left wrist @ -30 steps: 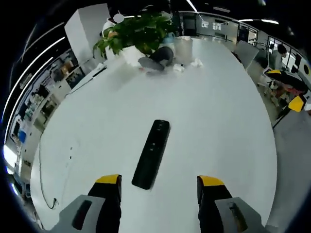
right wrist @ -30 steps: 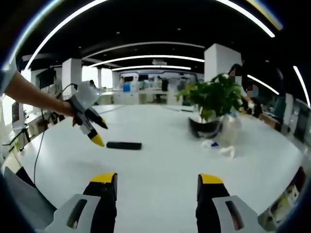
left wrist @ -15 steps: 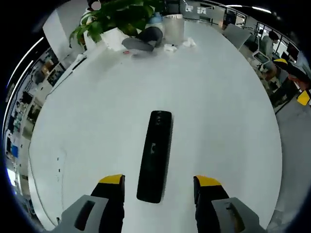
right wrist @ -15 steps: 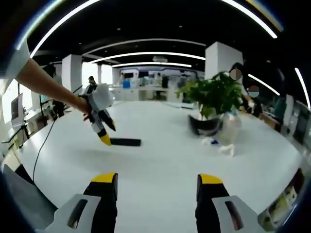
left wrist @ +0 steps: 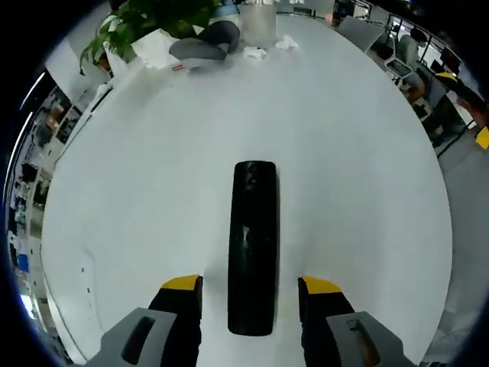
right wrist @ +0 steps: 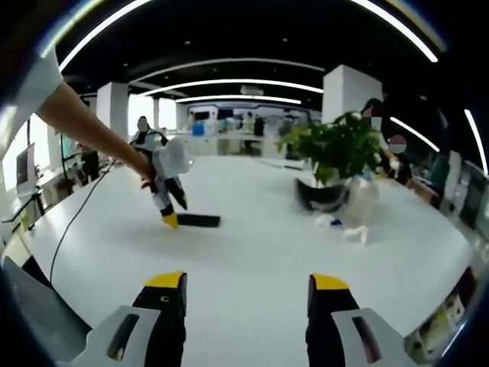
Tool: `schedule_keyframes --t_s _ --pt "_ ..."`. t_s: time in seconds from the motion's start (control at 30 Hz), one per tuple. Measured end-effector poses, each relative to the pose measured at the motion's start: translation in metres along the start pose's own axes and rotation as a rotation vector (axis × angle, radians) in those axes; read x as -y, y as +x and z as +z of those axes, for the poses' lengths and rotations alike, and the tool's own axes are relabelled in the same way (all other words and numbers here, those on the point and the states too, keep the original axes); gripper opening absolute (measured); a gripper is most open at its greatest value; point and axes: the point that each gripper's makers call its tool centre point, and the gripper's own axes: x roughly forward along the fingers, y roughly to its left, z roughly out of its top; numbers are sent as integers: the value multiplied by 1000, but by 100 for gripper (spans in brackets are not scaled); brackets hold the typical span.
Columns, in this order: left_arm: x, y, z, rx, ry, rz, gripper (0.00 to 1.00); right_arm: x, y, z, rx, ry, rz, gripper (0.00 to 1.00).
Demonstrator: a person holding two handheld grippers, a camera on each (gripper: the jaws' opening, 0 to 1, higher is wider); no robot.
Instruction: Press the specified remote control buttons in sequence, fully releasing each button before pressing the next.
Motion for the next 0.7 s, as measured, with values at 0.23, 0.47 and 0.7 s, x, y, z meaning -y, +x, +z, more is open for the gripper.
schedule_keyframes --t_s 0.23,0.47,0.7 --pt "1 2 -1 -9 -29 -57 48 -1 0 -1 -6 -7 3 60" --pt "3 2 -1 2 -27 -56 47 -3 0 0 -5 -10 11 59" --pt "9 1 0 -6 19 -64 36 -2 0 1 3 -5 10 59"
